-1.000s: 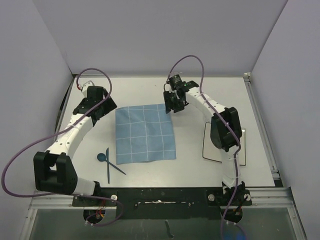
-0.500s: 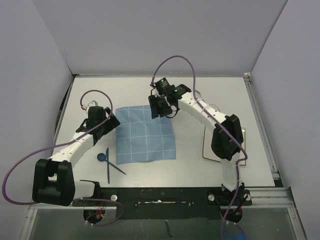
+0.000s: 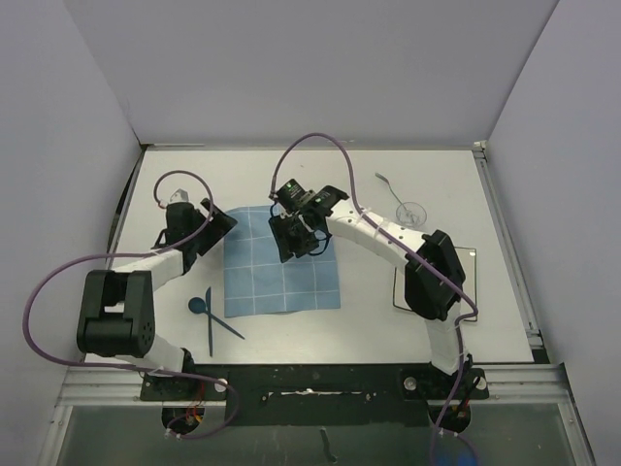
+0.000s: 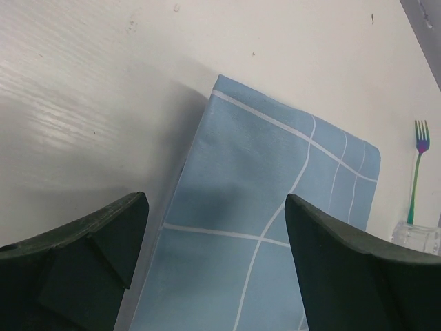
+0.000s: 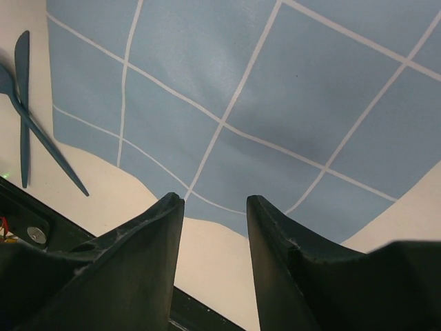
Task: Set the dinner table for one person
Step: Flatten out the napkin at the center of the board.
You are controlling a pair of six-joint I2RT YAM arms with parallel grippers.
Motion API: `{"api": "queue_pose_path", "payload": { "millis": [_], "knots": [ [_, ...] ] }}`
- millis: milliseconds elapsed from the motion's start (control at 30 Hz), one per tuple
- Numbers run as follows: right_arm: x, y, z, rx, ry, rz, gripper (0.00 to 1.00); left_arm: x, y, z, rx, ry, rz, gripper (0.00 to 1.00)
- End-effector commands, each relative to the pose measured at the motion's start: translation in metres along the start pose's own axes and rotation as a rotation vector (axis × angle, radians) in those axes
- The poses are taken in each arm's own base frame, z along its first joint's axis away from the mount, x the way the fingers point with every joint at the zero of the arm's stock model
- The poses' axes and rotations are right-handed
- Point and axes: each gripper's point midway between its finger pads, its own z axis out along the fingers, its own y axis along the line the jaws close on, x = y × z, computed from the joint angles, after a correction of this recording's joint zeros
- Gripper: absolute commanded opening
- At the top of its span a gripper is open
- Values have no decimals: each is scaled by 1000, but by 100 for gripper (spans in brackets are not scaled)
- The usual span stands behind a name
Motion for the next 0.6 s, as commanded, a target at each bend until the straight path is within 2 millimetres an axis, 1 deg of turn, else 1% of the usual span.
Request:
{"api": "queue_pose_path", "payload": {
  "millis": [0,100,167,200,233,267,300,333,467,533,567],
  "knots": [
    [-24,4,-36,-15,-107,14,42,-8,-18,16,133,-27,-34,79],
    [-24,4,-37,-12,-104,14,42,-4,-17,25,156,-15,-51,77],
    [-22,4,-36,-7,-97,14,42,-3,-17,29,180,-14,-63,64],
    [-21,3,-35,-5,-93,18,42,-2,-19,30,194,-17,-68,52],
    [-20,2,-35,-3,-90,19,42,-2,-19,32,198,-14,-74,32],
    [-18,2,-34,0,-84,20,42,-1,-19,33,194,-7,-79,9],
    [-17,0,-34,5,-81,22,42,-2,-21,33,192,-2,-78,0],
    [-16,-1,-33,11,-79,22,42,-2,-22,32,189,2,-78,0],
    [-13,-2,-31,12,-73,32,41,-18,-42,15,201,-21,-22,0],
    [-11,3,-28,-5,-72,33,41,-27,-55,3,197,-32,16,0],
    [-10,7,-26,-13,-70,28,41,-36,-67,-5,203,-40,37,0]
  ]
}}
